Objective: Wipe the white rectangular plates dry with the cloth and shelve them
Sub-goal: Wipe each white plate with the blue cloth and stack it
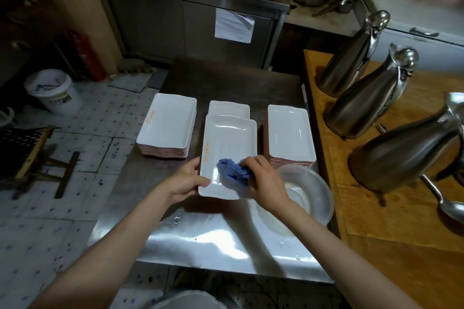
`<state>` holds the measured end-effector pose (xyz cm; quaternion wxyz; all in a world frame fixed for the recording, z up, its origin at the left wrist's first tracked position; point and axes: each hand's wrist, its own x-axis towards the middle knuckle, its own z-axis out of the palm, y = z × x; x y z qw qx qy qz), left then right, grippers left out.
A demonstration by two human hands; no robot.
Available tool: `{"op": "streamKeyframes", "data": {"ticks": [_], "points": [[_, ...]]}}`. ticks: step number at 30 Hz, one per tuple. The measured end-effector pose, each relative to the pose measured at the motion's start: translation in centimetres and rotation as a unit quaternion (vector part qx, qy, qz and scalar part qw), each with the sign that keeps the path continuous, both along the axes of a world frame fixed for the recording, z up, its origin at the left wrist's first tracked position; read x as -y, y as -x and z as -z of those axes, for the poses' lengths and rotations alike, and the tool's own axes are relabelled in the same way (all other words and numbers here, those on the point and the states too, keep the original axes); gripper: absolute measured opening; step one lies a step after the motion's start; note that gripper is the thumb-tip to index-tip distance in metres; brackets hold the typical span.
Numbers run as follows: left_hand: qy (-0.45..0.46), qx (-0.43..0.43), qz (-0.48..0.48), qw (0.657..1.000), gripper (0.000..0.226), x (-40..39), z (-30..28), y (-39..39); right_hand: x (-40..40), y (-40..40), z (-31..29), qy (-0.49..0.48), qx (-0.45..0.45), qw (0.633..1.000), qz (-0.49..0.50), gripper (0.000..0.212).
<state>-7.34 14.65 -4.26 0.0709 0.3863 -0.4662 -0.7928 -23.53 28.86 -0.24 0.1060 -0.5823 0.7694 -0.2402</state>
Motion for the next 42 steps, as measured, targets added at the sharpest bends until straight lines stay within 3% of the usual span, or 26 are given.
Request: {"op": "streamKeyframes", "data": {"ticks": [2,5,11,21,31,42], "points": [[0.011,0.020,-0.004,1.000,0.072,-0.1,0.3,-1.4,0.5,-0.3,0.2,0.002,0.029,0.999,0.018,0.040],[0.018,0.040,-0.009,0.999,0.070,-0.2,0.5,-3.6,1.3,-1.0,0.6,0.004,0.072,0.997,0.030,0.021],[-0.001,0.074,-0.025,0.997,0.070,-0.5,1.9,-8.5,2.7,-2.9,1.9,0.038,0.134,0.990,0.026,0.017],[-0.029,0.094,-0.056,0.994,0.084,-0.6,3.5,-14.4,4.5,-4.8,3.0,0.019,0.123,0.992,0.030,0.018],[0.012,0.154,-0.102,0.983,0.073,-0.3,4.4,-16.2,6.1,-6.2,3.1,0.002,0.123,0.992,0.028,0.015],[0.221,0.256,-0.121,0.933,0.062,-0.7,3.2,-16.6,7.6,-7.8,2.8,-0.008,0.125,0.992,0.014,0.015]]}}
